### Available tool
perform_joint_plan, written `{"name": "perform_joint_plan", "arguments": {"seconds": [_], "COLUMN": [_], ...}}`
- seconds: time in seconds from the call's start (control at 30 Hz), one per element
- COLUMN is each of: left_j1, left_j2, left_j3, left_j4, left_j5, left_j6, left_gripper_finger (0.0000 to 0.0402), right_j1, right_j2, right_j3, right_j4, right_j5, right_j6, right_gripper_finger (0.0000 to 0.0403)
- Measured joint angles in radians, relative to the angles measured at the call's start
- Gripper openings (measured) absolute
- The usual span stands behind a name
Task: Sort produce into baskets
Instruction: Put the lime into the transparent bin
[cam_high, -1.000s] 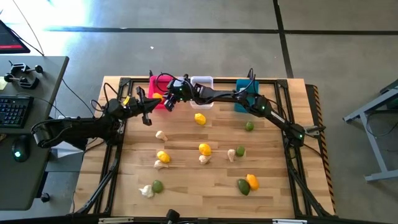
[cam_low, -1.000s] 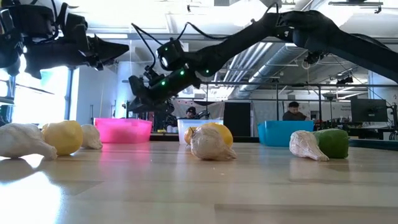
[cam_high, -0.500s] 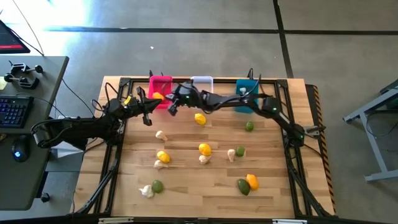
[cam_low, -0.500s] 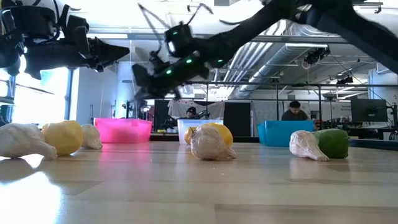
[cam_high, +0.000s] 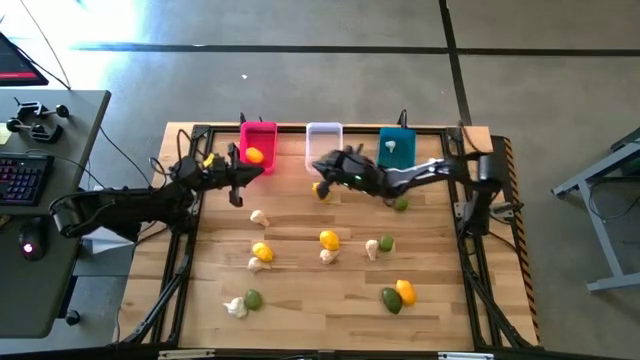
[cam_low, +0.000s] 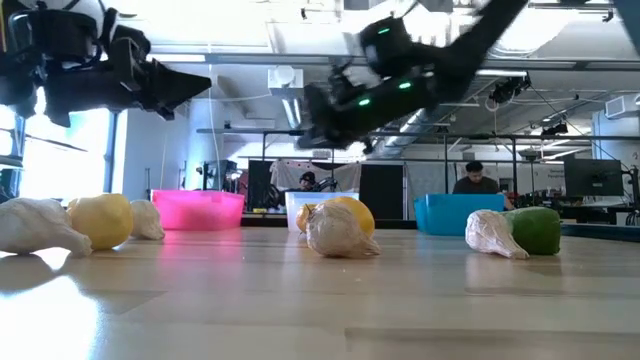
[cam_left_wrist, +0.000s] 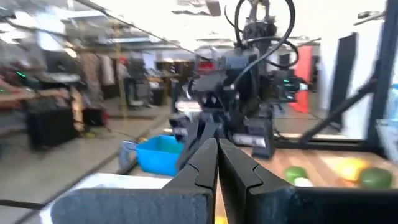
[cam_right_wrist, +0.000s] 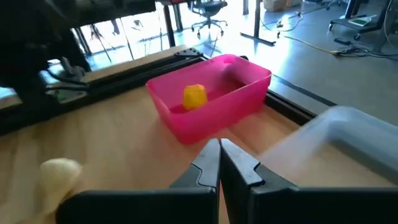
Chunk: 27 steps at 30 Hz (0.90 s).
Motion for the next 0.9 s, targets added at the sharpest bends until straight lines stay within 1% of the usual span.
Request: {"name": "perform_joint_plan", "arguments": {"seconds": [0.1, 0.23, 0.3, 0.43, 0.6, 0.77, 0.9], "left_j1": [-0.043, -0.113, -0.152, -0.227, -0.325, -0.441, -0.542], "left_j2": [0.0, 0.0, 0.0, 0.0, 0.001, 0.001, 0.001], "left_j3": [0.049, 0.132, 0.177, 0.276, 0.406, 0.526, 0.608], "left_j4": [-0.116, -0.278, -0.364, -0.569, -0.843, -1.107, -1.304], "left_j5": [0.001, 0.0, -0.001, -0.004, -0.075, -0.146, -0.238], "left_j6": [0.011, 0.036, 0.048, 0.073, 0.085, 0.081, 0.013], "left_gripper_finger": [0.0, 0.0, 0.0, 0.0, 0.0, 0.0, 0.0], "right_j1": [0.026, 0.05, 0.056, 0.057, 0.057, 0.057, 0.057], "right_j2": [-0.1, -0.214, -0.26, -0.324, -0.347, -0.347, -0.347], "right_j3": [-0.133, -0.283, -0.345, -0.441, -0.502, -0.503, -0.503], "right_j4": [0.047, 0.078, 0.104, 0.163, 0.21, 0.212, 0.216], "right_j5": [0.033, 0.113, 0.143, 0.167, 0.179, 0.178, 0.178], "right_j6": [0.018, 0.018, 0.018, 0.024, 0.019, 0.014, -0.018], "right_gripper_finger": [0.0, 0.0, 0.0, 0.0, 0.0, 0.0, 0.0]}}
